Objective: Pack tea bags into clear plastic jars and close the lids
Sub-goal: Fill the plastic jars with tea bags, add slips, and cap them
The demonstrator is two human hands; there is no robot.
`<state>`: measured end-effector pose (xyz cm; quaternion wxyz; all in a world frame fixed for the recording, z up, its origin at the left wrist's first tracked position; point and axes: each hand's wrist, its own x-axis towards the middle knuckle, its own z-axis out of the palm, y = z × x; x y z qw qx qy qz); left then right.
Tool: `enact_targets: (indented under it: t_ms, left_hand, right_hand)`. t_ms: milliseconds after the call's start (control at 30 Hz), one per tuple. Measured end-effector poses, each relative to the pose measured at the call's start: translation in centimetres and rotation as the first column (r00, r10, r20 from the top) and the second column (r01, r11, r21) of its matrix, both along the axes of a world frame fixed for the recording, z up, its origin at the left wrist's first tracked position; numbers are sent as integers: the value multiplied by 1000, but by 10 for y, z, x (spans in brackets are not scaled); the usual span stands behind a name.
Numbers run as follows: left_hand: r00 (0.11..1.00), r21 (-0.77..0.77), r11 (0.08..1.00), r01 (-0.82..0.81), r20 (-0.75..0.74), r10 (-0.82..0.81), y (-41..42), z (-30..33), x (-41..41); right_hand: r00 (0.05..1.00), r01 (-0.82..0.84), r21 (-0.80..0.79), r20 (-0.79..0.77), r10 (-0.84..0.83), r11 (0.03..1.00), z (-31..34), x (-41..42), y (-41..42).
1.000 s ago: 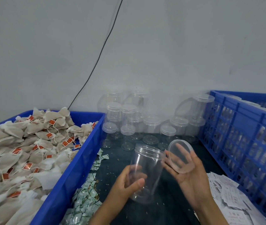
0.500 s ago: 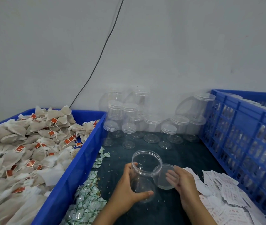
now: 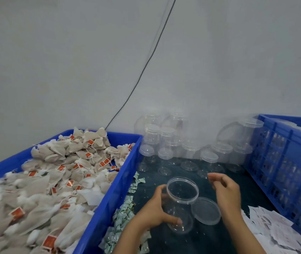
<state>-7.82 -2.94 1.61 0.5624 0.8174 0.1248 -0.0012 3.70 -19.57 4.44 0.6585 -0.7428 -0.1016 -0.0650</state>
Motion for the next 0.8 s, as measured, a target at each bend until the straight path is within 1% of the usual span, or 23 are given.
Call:
enact_targets:
  t_ms: [67, 133, 167, 233, 300, 400, 433, 500, 600, 700, 800]
  left_hand:
    - [996, 34, 996, -84, 2, 84, 0, 23, -5]
    - [977, 52, 978, -204, 68, 200, -3, 50, -6]
    - [960, 119, 955, -271, 109, 259, -5, 63, -5]
    - [911, 298, 865, -404, 214, 352, -5, 90, 1]
    - [865, 379, 783, -494, 305, 399, 0, 117, 8]
    - [843, 507, 674, -538, 349, 410, 22, 148, 8]
    - [850, 554, 644, -527, 340, 403, 32, 152, 4]
    - [876, 625, 618, -478, 283, 391, 55, 150, -11]
    - [892, 705, 581, -407, 169, 420, 99, 128, -40]
    - [869, 733, 567, -376, 66, 490, 144, 104, -72]
    - [824, 762, 534, -367, 1, 567, 183, 86, -102]
  right_hand:
    - [996, -69, 62, 56, 65, 996, 26, -6, 10]
    - [986, -142, 125, 110, 129, 982, 54, -14, 23]
    - [978, -179, 149, 131, 160, 972, 67, -18, 30]
    - [959, -259, 166, 161, 233, 951, 89, -27, 46]
    - [930, -353, 141, 164, 330, 925, 107, -35, 65]
    - [885, -462, 66, 92, 456, 884, 125, -47, 97]
    - [876, -480, 37, 67, 477, 876, 126, -51, 107]
    - [868, -496, -13, 29, 496, 868, 125, -60, 126]
    - [833, -553, -75, -42, 551, 830, 113, -75, 152]
    - [780, -626, -129, -108, 617, 769, 96, -90, 178]
    - [742, -670, -180, -129, 658, 720, 79, -102, 205]
